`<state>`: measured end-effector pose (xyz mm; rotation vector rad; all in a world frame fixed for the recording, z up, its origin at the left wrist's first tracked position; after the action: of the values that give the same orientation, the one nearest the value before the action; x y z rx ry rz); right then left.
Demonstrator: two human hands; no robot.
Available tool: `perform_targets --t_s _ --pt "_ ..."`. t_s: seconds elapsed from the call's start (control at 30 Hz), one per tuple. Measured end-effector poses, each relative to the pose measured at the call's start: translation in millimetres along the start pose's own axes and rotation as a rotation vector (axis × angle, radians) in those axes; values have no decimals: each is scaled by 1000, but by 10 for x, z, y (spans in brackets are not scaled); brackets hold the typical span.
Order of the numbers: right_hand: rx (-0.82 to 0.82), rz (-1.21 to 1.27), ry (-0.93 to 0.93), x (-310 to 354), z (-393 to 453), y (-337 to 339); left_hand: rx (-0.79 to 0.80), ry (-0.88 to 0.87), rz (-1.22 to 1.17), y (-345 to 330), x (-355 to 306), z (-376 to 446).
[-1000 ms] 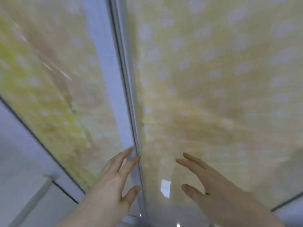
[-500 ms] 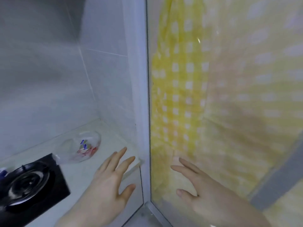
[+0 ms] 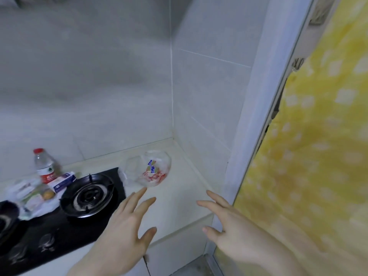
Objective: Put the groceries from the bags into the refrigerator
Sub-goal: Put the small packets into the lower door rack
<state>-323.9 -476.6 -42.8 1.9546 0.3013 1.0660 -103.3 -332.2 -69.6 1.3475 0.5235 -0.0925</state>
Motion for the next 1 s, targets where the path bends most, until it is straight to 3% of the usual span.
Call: perform_targets --t_s 0.5,1.0 --pt "146 -50 174 -295 1816 81 2 259 4 -345 588 957" --pt "164 9 79 -214 3380 -447 237 324 -77 -671 1554 2069"
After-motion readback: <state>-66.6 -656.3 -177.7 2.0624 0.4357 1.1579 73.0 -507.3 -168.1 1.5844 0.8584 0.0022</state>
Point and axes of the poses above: each hand's wrist, its own z-axis towards the middle knuckle, its own y-axis out of the back of the hand, x = y × z, the point moved 5 cm from there along z, towards the middle knuckle, and after that the axes turned 3 degrees about -y, right-handed, at the moved point
